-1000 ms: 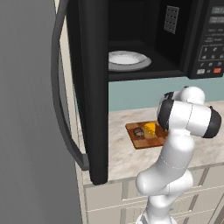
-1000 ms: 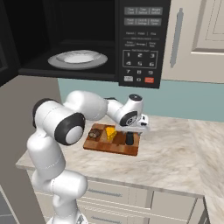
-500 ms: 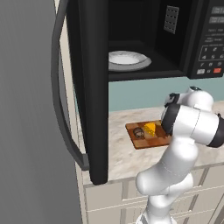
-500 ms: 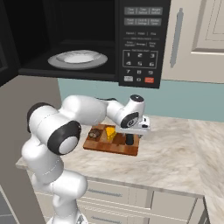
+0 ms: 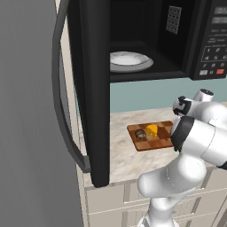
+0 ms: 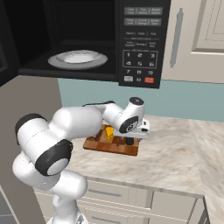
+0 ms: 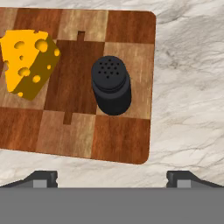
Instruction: Retrieve the reheated potato from the microwave, then place the potato, cheese, and condiment on the cutting board.
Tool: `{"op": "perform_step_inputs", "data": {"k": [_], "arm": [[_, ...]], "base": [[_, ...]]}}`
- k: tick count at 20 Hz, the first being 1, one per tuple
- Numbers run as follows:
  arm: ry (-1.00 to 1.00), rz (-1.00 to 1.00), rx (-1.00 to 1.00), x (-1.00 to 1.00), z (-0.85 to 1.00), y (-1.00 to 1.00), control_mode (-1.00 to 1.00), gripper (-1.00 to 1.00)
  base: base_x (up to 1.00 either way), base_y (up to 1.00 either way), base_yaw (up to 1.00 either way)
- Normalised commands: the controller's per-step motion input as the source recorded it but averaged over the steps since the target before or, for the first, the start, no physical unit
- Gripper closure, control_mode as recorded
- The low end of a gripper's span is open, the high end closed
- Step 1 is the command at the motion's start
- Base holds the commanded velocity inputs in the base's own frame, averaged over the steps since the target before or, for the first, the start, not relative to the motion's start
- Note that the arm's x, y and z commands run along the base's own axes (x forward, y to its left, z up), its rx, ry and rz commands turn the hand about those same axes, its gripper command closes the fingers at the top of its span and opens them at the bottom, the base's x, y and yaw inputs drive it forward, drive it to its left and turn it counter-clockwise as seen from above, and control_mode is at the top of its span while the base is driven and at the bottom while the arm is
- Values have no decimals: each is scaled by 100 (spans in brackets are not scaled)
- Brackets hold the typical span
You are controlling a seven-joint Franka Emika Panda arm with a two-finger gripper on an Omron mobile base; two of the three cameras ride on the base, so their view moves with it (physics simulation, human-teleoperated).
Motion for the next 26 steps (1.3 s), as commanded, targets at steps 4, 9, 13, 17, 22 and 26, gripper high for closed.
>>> {"op": "perform_step_inputs", "data": {"k": [4, 9, 13, 17, 22, 26], "arm": [[-1, -11, 0, -45, 17, 22, -100, -100], [-3, -11, 0, -41, 20, 37, -100, -100], [-10, -8, 0, -33, 23, 46, -100, -100], [-9, -7, 0, -34, 28, 38, -100, -100], [-11, -2, -1, -39, 29, 36, -100, -100], [-5, -1, -1, -38, 31, 37, -100, -100]], "base": [[0, 0, 0], [0, 0, 0], [0, 0, 0], [0, 0, 0], [0, 0, 0], [0, 0, 0]]}}
